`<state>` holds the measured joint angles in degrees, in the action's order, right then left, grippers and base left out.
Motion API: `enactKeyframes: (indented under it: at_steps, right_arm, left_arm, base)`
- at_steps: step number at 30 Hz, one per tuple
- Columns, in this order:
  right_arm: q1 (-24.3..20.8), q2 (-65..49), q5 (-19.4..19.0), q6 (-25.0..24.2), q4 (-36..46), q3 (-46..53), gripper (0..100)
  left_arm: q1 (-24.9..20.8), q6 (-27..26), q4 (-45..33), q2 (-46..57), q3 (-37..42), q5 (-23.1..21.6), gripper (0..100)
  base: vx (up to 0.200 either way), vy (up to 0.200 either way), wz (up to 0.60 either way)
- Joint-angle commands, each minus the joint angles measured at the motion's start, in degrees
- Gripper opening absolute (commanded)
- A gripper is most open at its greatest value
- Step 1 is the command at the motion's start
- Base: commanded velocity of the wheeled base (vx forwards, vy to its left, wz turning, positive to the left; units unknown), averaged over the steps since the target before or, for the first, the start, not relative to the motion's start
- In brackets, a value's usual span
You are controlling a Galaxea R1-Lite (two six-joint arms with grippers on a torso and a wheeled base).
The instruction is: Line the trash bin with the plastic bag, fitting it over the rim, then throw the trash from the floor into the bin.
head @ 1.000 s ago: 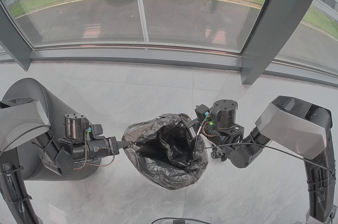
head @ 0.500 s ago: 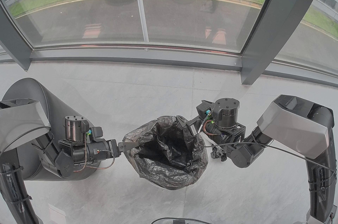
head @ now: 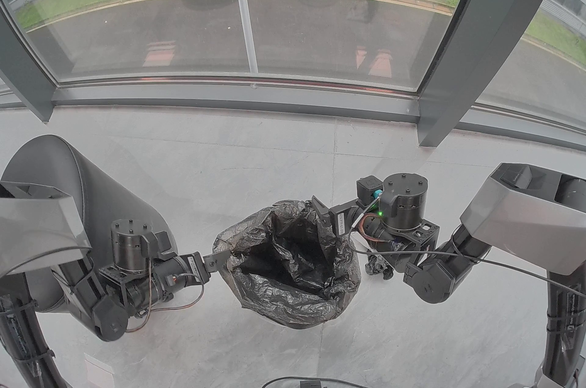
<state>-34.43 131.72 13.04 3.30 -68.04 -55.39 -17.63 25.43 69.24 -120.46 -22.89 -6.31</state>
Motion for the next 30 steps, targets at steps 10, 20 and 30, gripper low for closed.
enactKeyframes:
  at_steps: [10, 20, 30]
  right_arm:
    - [1.29, -4.37, 3.39, -8.75, -8.43, 5.56, 100]
    - [2.87, -4.28, 3.04, -9.1, -8.17, 4.68, 100]
    - [4.19, -2.96, 2.69, -9.1, -7.9, 3.54, 100]
  left_arm:
    - [-12.17, -5.13, 8.8, -4.96, 8.39, 15.63, 100]
    - [-14.63, -13.04, 9.51, -5.76, 10.33, 19.67, 100]
    - [-17.7, -12.86, 9.42, -7.16, 8.22, 19.94, 100]
  base:
    - [0.0, 0.0, 0.0]
    - [0.0, 0.0, 0.0]
    - [0.0, 0.0, 0.0]
